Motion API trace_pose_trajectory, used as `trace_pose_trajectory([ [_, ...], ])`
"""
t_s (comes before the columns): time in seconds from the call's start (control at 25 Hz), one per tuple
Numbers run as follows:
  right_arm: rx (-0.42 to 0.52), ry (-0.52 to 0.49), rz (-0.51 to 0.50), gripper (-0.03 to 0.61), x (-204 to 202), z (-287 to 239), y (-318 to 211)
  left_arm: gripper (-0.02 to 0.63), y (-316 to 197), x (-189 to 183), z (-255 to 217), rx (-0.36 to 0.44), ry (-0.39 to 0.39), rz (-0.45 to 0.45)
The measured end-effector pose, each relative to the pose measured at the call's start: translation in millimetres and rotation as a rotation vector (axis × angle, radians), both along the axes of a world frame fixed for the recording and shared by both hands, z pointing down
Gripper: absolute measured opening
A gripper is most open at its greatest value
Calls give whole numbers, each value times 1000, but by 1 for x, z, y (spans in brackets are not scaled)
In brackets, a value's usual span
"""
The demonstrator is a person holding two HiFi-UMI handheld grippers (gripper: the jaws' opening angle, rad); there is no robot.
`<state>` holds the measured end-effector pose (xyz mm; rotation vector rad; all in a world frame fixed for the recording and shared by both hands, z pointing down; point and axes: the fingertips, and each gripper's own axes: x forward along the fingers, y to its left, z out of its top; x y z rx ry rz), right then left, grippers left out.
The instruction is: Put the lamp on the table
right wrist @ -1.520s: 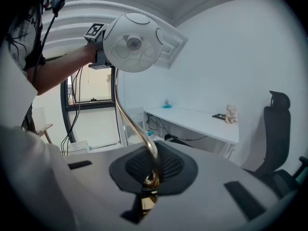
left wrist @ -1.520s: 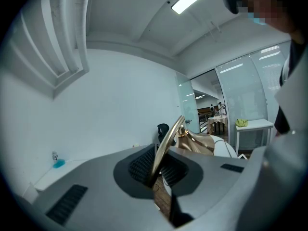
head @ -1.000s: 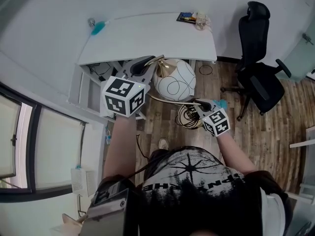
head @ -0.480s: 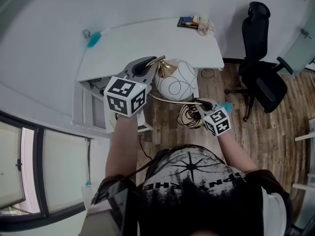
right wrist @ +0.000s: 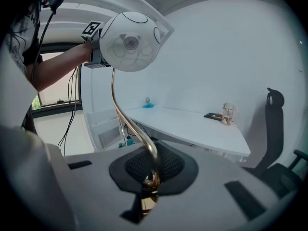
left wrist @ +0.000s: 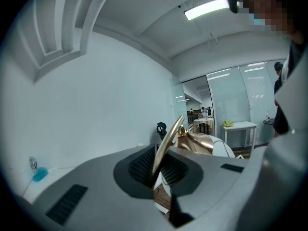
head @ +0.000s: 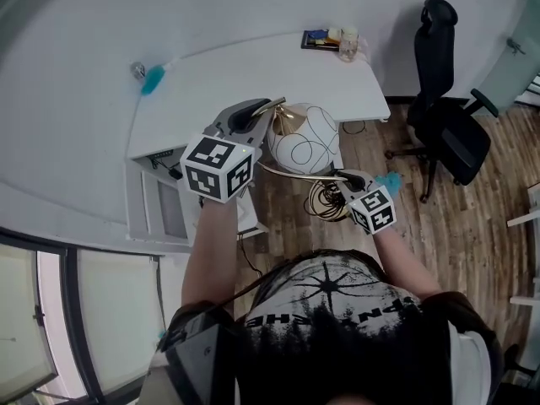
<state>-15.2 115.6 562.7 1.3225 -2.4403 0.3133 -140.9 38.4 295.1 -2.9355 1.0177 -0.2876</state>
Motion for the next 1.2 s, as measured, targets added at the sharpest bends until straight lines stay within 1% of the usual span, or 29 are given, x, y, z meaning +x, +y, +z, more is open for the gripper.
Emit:
trace_pose_trajectory([
  [0.24,-20,9,14,20,-12,7,-6,23,-13,-13,9,-16,12,24],
  [0.68,-39,41,16,20,-15,8,-13,23,-29,-24,17,-42,46,22],
  [0.92,-54,24,5,20,-2,4,-41,23,-62,-8,12,-52,35,7],
  [1.08,-48,17,2,20,4,15,-51,23,-70,-1,22,-50,26,-2],
  [1.2,-52,10,-2,20,11,23,-69,23,-88,7,30,-61,16,-12],
])
